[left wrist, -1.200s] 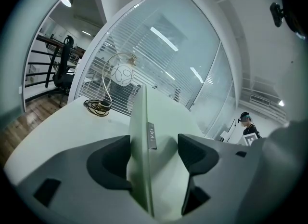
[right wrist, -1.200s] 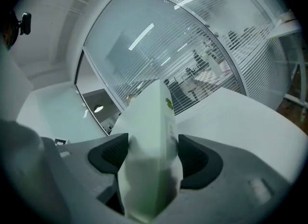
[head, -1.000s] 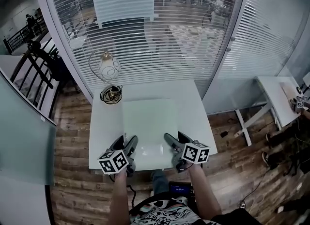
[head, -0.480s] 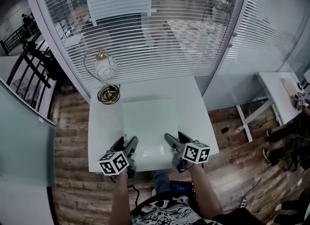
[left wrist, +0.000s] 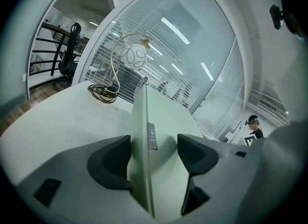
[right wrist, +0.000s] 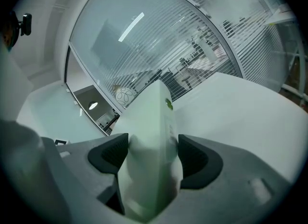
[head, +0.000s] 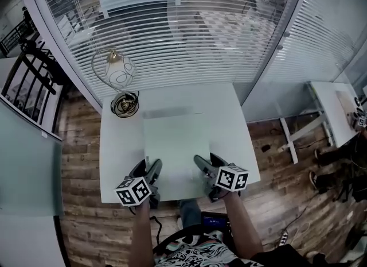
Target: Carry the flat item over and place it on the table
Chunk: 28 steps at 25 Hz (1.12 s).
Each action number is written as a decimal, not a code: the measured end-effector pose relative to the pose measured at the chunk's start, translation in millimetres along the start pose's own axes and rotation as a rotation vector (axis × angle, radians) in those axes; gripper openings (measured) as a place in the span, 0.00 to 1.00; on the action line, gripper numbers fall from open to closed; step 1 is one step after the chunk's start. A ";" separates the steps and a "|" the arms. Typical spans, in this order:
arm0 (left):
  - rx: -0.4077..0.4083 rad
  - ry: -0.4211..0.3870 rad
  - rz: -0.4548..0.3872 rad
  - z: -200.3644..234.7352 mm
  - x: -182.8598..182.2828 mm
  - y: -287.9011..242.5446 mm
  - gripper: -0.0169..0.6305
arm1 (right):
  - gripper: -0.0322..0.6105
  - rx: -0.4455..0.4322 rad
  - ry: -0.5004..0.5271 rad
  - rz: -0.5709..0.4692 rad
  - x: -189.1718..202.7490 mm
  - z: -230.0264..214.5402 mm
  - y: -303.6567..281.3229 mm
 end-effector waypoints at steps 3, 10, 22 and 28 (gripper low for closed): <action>-0.014 0.012 0.010 6.6 1.7 -8.2 0.49 | 0.53 -0.002 -0.012 0.018 3.2 -7.7 -8.1; -0.043 0.035 0.040 21.4 7.6 -26.6 0.49 | 0.53 0.004 -0.042 0.057 12.8 -24.6 -23.5; -0.079 0.070 0.087 47.0 18.9 -52.5 0.49 | 0.53 0.025 -0.077 0.114 31.9 -49.1 -45.4; -0.091 0.080 0.103 53.8 23.3 -62.1 0.49 | 0.53 0.033 -0.089 0.133 37.1 -57.9 -51.5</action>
Point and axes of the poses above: the fingertips, and each gripper's own axes: y backward along the fingers, z to its left, x out of its underside, the point moved 3 cm from there along y, backward along the fingers, and after that the axes turned 13 degrees about y, right-handed, at the moved point
